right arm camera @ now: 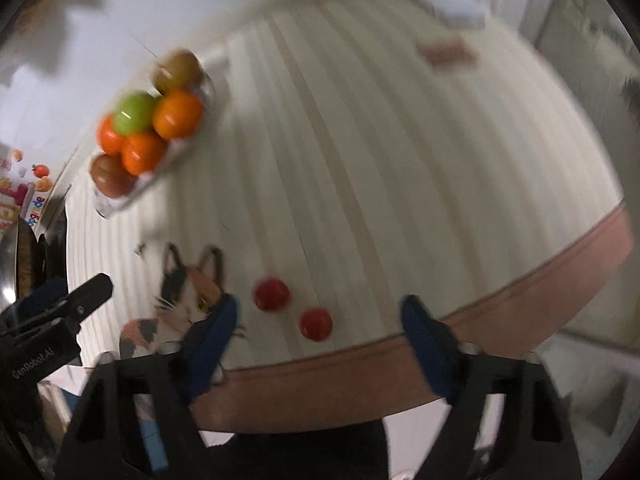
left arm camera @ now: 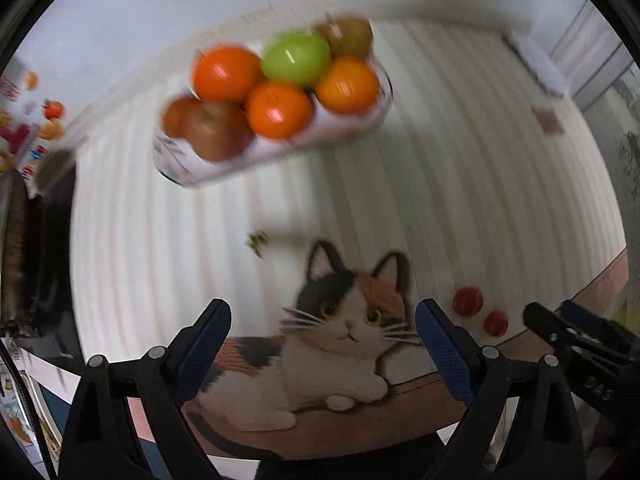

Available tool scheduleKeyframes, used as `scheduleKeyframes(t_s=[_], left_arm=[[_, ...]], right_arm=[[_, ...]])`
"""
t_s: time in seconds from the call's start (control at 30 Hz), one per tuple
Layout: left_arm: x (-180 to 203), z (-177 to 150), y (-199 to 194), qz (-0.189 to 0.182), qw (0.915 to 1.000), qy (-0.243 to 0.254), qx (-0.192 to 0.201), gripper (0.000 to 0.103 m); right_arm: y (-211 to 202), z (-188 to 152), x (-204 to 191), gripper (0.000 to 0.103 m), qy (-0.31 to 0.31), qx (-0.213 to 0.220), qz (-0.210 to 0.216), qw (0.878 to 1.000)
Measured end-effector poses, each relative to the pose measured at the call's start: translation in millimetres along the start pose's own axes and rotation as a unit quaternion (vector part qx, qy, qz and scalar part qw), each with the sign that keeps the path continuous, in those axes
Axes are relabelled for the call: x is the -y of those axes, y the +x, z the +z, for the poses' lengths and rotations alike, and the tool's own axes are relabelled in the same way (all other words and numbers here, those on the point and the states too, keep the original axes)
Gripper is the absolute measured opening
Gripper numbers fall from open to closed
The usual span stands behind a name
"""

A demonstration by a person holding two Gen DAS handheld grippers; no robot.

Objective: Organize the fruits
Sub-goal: 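Grasp a cherry tomato with the left tool while the right tool grasps the other, then lower both cherry tomatoes onto the floral plate and open both tools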

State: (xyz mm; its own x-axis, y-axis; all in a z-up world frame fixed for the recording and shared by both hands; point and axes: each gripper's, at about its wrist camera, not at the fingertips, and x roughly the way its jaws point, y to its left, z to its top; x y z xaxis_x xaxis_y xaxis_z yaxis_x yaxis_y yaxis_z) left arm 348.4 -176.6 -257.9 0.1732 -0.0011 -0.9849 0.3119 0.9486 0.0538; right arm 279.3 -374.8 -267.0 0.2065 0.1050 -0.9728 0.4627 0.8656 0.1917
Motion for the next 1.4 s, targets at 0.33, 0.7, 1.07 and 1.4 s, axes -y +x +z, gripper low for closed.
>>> scheduleKeyframes(t_s=[0.33, 0.7, 1.07, 1.4], left_arm=[[23.4, -6.4, 38.5, -0.010, 0.9984, 0.034, -0.043, 0.089], [81.5, -5.5, 42.2, -0.093, 0.9875, 0.113, -0.057, 0.085], [146.3, -21.5, 59.8, -0.086, 0.9767, 0.186, -0.065, 0.039], [148.5, -27.0, 53.7, -0.096, 0.9784, 0.178, -0.043, 0.027]], right_arm=[[56.6, -11.8, 2.0, 0.044, -0.026, -0.036, 0.015, 0.999], [43.0, -8.6, 11.5, 0.028, -0.018, -0.005, 0.000, 1.000], [31.4, 5.4, 51.5, 0.028, 0.027, 0.011, -0.024, 0.999], [20.9, 1.1, 54.1, 0.028, 0.024, 0.019, -0.025, 0.999]])
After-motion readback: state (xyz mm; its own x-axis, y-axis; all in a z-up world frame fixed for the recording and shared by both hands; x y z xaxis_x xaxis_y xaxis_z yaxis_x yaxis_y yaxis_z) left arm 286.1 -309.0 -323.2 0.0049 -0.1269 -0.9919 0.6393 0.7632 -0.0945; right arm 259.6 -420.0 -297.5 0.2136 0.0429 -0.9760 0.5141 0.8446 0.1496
